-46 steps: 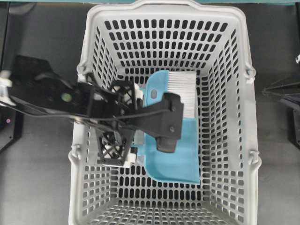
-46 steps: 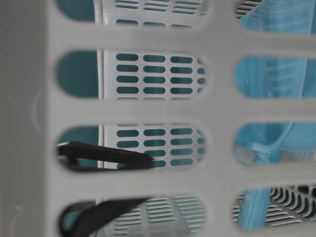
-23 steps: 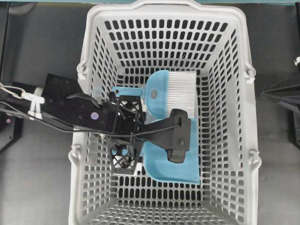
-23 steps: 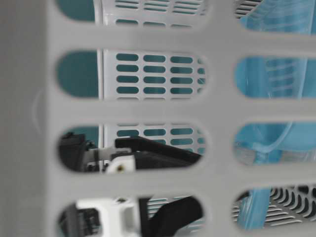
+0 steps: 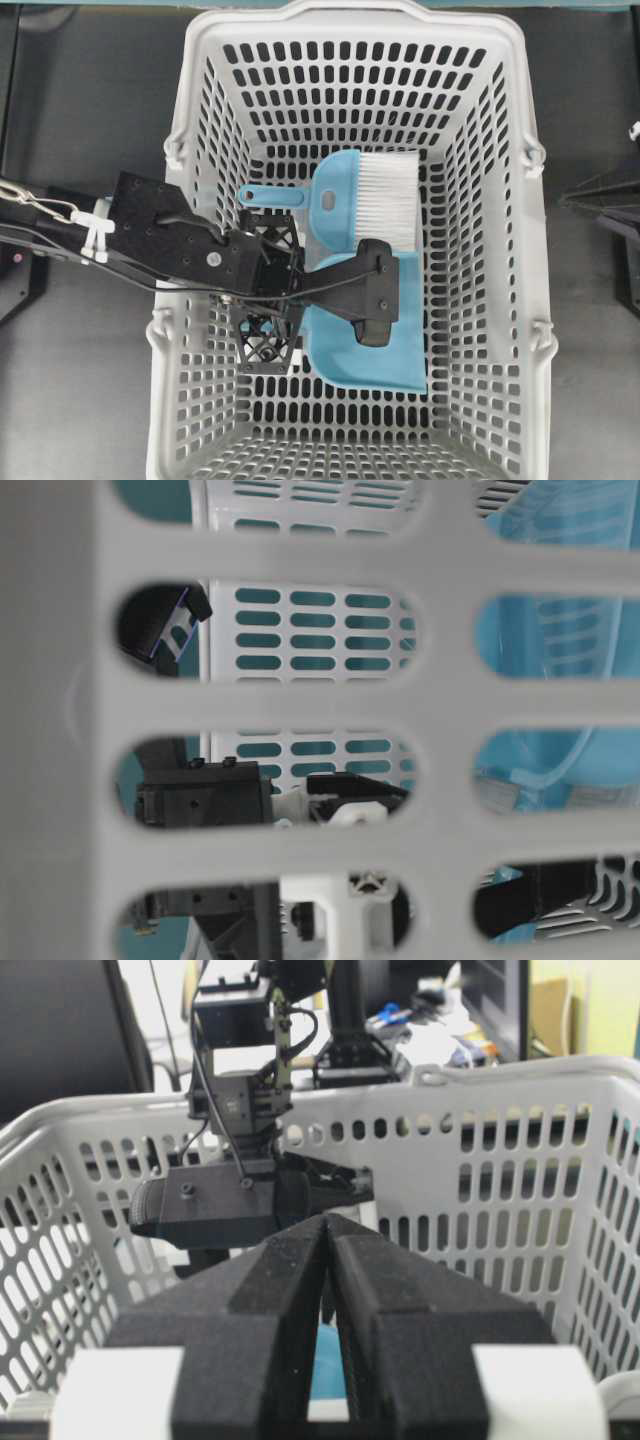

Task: Pick up the dustpan from the shopping basket with the left arm.
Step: 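Lower the left gripper and close it on the dustpan handle, then lift the dustpan upward out of the basket with the left gripper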

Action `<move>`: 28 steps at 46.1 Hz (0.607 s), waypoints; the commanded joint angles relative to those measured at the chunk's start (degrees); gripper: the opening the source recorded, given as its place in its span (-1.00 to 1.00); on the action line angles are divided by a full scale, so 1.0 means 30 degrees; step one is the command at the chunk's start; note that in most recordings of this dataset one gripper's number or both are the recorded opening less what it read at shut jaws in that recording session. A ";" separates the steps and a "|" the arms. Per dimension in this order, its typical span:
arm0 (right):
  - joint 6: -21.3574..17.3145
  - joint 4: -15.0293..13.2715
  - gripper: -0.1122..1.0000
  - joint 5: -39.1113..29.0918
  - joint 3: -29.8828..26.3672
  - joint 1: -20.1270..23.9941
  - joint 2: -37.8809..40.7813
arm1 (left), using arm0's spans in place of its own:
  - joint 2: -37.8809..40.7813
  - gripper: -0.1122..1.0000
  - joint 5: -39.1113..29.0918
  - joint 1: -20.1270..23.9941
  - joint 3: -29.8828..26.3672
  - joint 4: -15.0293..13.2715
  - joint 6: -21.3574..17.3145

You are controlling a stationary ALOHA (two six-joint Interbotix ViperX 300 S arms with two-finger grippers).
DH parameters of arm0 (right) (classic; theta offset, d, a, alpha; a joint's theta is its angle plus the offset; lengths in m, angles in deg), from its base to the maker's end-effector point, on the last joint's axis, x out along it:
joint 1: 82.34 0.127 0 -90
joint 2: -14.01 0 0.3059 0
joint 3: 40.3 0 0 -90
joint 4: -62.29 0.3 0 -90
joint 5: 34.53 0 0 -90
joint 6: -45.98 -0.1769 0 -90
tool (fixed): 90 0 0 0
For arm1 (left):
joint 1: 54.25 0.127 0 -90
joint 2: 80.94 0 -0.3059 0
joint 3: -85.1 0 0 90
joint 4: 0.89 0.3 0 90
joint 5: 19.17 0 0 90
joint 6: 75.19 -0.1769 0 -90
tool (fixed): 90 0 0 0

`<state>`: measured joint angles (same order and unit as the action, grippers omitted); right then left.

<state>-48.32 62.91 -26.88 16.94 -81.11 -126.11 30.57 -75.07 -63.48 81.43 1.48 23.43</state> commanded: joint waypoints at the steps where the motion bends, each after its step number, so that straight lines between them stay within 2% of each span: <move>1: -0.0029 0.0059 -0.79 -0.0029 -0.0059 0.0029 0.0059 | -0.0322 0.73 0.0645 -0.0059 0.0117 0.0059 0.0029; 6: -0.0059 0.0059 -0.79 -0.0381 -0.0029 0.0029 -0.0059 | -0.0527 0.52 0.0674 -0.0264 0.0498 0.0059 0.0000; 14: -0.0088 0.0059 -0.79 -0.0703 -0.0117 0.0029 -0.0439 | -0.0937 -0.31 0.0674 -0.0586 0.0586 0.0059 -0.0205; 28: -0.0088 0.0059 -0.79 -0.1465 -0.0029 0.0029 -0.0996 | -0.2314 -0.30 -0.0234 -0.0586 -0.0762 0.0059 -0.0234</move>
<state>-48.50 62.91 -31.10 17.30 -81.11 -129.28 26.35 -74.72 -65.06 81.96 1.40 22.72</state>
